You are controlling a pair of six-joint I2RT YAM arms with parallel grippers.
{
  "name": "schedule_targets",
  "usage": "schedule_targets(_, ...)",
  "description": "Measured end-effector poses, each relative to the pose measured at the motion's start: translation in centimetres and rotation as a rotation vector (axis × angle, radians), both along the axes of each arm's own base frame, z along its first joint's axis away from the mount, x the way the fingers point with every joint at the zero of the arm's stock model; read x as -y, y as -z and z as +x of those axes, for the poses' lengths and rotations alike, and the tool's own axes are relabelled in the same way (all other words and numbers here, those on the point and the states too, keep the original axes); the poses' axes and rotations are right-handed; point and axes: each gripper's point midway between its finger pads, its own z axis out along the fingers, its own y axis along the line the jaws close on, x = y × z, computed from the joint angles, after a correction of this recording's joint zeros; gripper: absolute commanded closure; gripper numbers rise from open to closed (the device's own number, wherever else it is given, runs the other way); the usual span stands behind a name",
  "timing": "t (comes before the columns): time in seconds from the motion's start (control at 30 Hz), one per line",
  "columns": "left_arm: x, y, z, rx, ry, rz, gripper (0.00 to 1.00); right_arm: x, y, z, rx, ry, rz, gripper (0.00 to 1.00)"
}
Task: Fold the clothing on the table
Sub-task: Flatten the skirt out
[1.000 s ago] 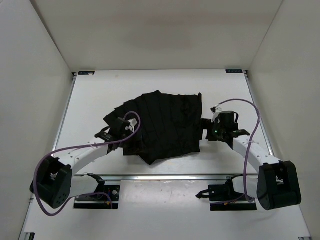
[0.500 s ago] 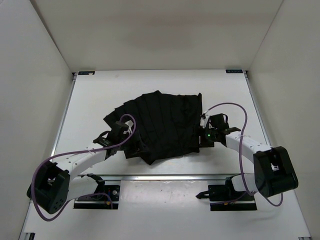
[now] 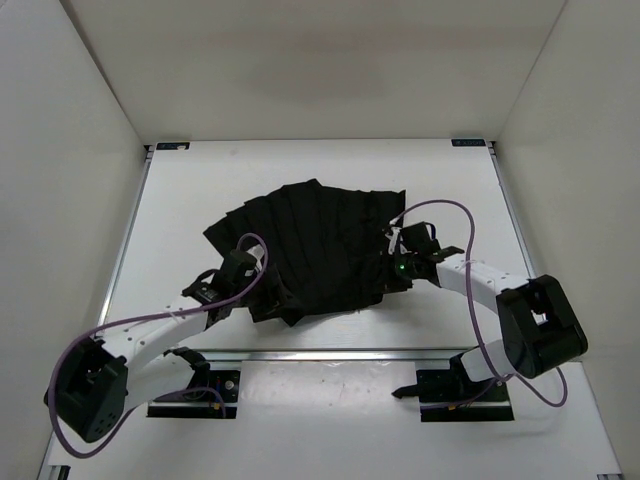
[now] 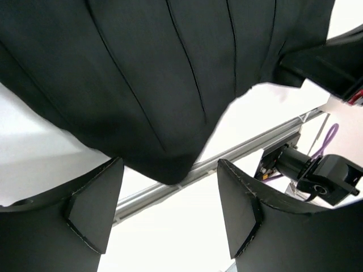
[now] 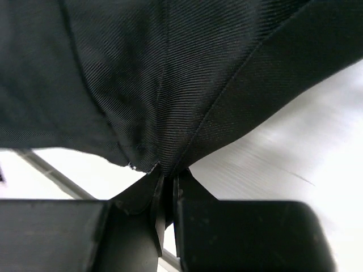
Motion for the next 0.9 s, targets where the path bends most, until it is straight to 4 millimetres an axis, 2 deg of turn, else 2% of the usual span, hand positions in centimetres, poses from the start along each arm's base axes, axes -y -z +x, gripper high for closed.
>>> schedule_targets(0.07,-0.4,0.2,-0.7,0.001,-0.012,-0.004,0.21,-1.1,-0.5,0.3,0.009,-0.011,0.026,1.0)
schedule_targets(0.23,-2.1,2.0,-2.2,-0.041,-0.07,0.045,0.22,-2.3,-1.0,0.4,0.016,-0.005,0.052,1.0)
schedule_targets(0.43,-4.3,2.6,-1.1,-0.003,-0.196,0.082,0.3,-2.5,-1.8,0.7,0.032,0.009,0.071,0.99)
schedule_targets(0.5,-5.0,3.0,-0.6,-0.002,-0.229,0.107,0.32,-2.3,-2.0,0.8,0.04,0.014,0.074,0.95)
schedule_targets(0.6,-5.5,4.1,-0.4,-0.021,-0.247,0.152,0.36,-2.0,-2.6,0.9,0.06,0.026,0.081,0.89)
schedule_targets(0.67,-5.3,4.1,0.2,-0.009,-0.249,0.157,0.36,-2.0,-2.9,0.8,0.074,0.031,0.089,0.88)
schedule_targets(0.8,-5.2,4.2,0.8,0.004,-0.258,0.157,0.43,-1.7,-3.0,0.7,0.083,0.04,0.096,0.87)
schedule_targets(0.9,-5.1,4.4,1.1,0.007,-0.262,0.159,0.58,-1.7,-2.9,0.6,0.081,0.04,0.095,0.86)
